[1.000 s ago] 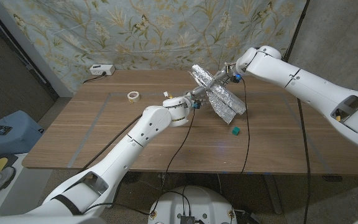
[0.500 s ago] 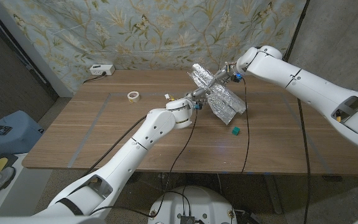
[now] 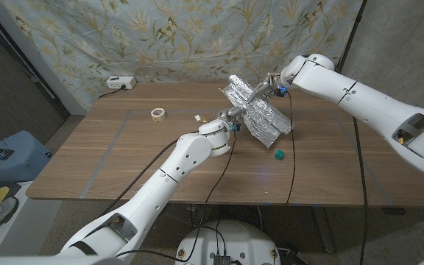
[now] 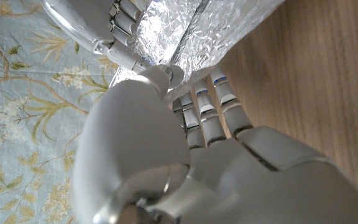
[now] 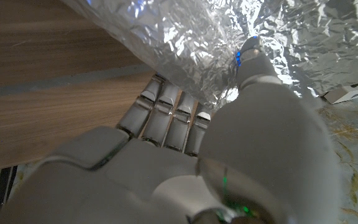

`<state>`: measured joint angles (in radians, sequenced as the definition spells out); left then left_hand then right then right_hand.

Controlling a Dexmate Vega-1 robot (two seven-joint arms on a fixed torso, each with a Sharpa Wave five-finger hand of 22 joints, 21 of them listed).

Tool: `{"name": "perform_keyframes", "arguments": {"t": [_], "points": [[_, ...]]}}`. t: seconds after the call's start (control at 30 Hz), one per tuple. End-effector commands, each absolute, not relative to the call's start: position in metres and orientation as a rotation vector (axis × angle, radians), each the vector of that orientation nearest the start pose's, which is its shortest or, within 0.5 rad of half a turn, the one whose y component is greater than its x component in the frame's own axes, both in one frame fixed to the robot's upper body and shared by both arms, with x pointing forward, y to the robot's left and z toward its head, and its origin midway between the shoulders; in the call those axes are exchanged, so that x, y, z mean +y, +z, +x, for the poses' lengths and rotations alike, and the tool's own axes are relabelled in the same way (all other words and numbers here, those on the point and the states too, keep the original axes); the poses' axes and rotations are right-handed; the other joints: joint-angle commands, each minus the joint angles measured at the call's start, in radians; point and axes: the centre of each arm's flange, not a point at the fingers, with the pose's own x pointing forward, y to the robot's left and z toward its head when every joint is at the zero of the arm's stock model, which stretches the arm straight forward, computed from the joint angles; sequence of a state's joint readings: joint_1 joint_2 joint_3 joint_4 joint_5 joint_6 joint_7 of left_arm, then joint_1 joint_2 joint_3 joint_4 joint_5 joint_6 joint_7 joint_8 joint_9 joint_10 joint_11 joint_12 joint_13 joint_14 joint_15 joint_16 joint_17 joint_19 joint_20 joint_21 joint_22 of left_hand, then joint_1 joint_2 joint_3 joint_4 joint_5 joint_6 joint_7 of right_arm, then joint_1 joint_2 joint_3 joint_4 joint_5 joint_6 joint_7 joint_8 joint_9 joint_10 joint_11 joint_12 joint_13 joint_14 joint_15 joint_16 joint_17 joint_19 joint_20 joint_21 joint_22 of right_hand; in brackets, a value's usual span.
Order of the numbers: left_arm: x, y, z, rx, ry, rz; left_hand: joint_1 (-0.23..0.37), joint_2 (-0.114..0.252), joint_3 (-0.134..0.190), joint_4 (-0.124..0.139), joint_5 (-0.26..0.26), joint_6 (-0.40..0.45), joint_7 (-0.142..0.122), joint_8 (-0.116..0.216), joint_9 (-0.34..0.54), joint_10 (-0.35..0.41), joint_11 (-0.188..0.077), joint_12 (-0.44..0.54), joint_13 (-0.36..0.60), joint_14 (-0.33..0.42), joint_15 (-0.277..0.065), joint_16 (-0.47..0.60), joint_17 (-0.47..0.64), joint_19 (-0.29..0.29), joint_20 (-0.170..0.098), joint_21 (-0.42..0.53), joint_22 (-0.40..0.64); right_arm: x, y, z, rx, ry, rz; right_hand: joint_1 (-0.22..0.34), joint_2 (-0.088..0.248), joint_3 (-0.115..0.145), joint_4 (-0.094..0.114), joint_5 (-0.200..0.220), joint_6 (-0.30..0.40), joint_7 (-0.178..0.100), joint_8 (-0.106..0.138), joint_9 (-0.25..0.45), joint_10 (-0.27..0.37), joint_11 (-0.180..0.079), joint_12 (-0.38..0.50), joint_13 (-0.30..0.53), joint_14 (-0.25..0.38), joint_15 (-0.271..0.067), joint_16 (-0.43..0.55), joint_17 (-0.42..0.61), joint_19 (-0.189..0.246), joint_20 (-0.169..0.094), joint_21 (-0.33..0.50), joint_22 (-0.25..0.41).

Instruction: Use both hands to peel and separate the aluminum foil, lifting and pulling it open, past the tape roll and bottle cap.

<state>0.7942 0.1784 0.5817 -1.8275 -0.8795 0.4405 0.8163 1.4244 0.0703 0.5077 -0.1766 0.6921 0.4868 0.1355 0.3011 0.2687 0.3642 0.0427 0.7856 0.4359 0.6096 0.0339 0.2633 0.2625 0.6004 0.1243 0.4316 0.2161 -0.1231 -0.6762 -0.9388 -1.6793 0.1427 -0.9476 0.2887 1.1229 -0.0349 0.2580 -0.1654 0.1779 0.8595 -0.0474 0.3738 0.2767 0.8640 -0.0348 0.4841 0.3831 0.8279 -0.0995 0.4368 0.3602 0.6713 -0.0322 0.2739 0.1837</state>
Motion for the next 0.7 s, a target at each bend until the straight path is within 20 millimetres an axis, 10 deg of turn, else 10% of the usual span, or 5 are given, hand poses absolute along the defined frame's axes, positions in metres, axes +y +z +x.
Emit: {"name": "perform_keyframes", "arguments": {"t": [0.03,0.7], "points": [[0.0313,-0.0019,0.5732,-0.129,-0.085,-0.374,0.014,-0.014,0.001,0.004,-0.004,0.065,-0.014,0.024,0.011,0.061,-0.027,0.027,0.011,0.071,-0.030,0.021,0.006,0.056,-0.023,0.040,0.003,-0.1792,0.1504,0.6301,-0.034,0.181,-1.032,0.023,0.114,0.014,0.014,0.004,0.079,0.025,0.004,0.005,0.016,-0.003,0.009,0.008,0.014,-0.060,0.010,0.004,0.009,-0.001,0.007,0.005],[0.0402,-0.0017,0.5815,-0.144,-0.091,-0.482,0.000,-0.037,-0.004,0.016,0.012,0.197,-0.040,0.070,0.028,0.185,-0.080,0.049,0.022,0.199,-0.090,0.027,-0.014,0.183,-0.099,0.139,-0.013,-0.1793,0.1482,0.6301,-0.004,0.175,-1.052,0.018,0.122,0.015,0.015,0.005,0.086,0.024,0.003,0.008,0.046,-0.015,0.025,0.011,0.022,-0.060,0.011,0.010,0.020,-0.001,0.012,0.006]]}}
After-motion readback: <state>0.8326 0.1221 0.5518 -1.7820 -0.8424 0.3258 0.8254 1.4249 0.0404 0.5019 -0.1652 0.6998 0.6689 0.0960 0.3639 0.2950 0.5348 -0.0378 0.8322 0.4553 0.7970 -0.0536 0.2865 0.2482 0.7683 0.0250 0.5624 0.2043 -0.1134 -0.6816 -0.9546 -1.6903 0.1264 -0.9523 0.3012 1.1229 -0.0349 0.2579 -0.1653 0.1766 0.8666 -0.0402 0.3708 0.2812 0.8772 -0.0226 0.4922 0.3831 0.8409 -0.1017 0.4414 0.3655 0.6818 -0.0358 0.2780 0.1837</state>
